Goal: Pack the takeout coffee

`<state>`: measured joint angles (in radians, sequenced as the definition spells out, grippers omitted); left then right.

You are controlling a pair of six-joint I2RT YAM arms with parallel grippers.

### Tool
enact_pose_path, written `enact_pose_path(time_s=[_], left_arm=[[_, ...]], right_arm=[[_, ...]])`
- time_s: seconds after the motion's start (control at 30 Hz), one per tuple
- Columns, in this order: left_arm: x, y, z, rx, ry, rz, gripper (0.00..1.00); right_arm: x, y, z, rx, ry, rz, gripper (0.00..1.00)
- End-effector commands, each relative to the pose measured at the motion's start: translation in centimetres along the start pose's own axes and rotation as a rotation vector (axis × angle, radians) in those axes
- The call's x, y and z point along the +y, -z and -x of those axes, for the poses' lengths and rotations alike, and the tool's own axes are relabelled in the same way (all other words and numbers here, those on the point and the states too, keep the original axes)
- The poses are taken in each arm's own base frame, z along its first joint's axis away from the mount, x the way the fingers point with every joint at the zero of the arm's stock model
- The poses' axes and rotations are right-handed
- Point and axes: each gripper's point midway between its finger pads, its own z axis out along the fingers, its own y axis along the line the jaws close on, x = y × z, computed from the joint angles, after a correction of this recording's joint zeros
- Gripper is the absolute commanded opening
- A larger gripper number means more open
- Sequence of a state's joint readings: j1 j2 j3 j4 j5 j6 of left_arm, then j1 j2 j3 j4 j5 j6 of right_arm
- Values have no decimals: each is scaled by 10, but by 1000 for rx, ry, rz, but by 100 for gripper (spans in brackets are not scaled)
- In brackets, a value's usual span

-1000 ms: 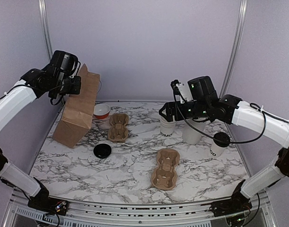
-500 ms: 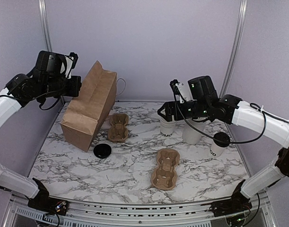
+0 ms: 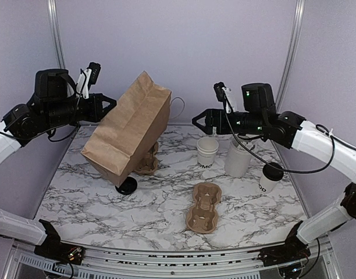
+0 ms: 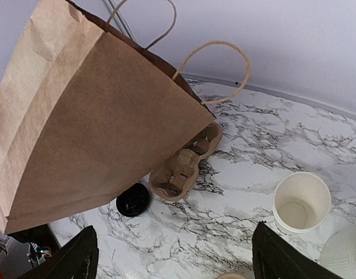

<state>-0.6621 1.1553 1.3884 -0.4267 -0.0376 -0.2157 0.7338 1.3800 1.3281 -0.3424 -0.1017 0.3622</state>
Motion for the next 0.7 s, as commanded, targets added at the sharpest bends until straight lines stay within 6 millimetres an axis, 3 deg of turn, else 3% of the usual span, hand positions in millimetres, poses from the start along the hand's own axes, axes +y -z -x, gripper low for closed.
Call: enact_pose_path(time_s=[0.0,0.17,0.33,0.5,0.67], left_arm=[[-30,4,17,-88,34,-144,0],[-51,2,13,-97,37,-219,0],[-61,-2,9,-96,39,-241,0],[-66,-6,4,-96,51,-252,0],[-66,-20,-10,-41,76,-238,0]], right_arm=[[-2,19,44,-136,-115,91,88],[-13,31,74,-228,-296,267,88],[-9,20,84,-233,-428,419,88],[-10,12,75,-214,-523,470,87],[-26,11,59,-191,-489,341,87]])
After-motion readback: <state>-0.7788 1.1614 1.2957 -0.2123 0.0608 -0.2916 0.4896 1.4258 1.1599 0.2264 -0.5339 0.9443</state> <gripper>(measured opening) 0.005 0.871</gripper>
